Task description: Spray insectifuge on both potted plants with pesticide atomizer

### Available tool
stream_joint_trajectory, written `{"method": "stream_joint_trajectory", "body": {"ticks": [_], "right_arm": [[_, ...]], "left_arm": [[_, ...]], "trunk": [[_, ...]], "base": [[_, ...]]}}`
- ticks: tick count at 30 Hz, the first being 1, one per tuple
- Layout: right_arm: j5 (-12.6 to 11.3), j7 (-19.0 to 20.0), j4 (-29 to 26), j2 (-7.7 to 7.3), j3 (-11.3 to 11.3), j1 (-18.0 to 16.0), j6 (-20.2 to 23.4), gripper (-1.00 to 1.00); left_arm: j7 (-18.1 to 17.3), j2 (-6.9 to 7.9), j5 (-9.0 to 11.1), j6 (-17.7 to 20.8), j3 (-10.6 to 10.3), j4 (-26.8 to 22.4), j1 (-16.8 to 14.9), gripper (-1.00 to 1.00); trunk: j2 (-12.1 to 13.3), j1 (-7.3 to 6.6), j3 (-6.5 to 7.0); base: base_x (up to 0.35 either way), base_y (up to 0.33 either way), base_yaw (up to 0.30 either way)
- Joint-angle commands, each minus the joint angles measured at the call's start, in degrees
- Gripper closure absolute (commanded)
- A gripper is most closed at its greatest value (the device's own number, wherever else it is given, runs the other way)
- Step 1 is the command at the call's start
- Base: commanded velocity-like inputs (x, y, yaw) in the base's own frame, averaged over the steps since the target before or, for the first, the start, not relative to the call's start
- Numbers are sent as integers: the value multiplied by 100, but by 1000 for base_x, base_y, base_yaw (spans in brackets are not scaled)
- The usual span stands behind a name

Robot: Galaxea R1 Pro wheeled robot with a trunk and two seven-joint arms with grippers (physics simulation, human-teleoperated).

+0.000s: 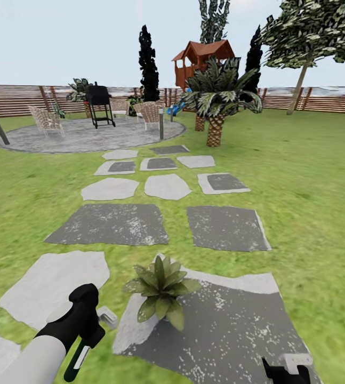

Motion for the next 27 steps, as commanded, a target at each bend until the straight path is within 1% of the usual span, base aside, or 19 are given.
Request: {"method": "stream_joint_trajectory", "body": {"ticks": [1, 13, 24, 27], "right_arm": [[20, 46, 4, 0, -49, -5, -22, -100], [28, 51, 4, 3, -41, -5, -23, -100], [28, 51, 4, 11, -41, -5, -23, -100], [28, 51, 4, 5, -41, -5, -23, -100]], "left_arm": [[-58, 4, -50, 34, -20, -9, -3, 100], [-58, 4, -50, 34, -20, -9, -3, 100], [-58, 4, -50, 34, -25, -9, -3, 100], [-58, 4, -50, 34, -28, -9, -3, 100]], "trunk": [[-2, 0, -5], [-2, 0, -5], [-2, 0, -5], [-2, 0, -5]], "base": [[82, -262, 3], [9, -262, 11], [12, -258, 253], [101, -167, 95]]}}
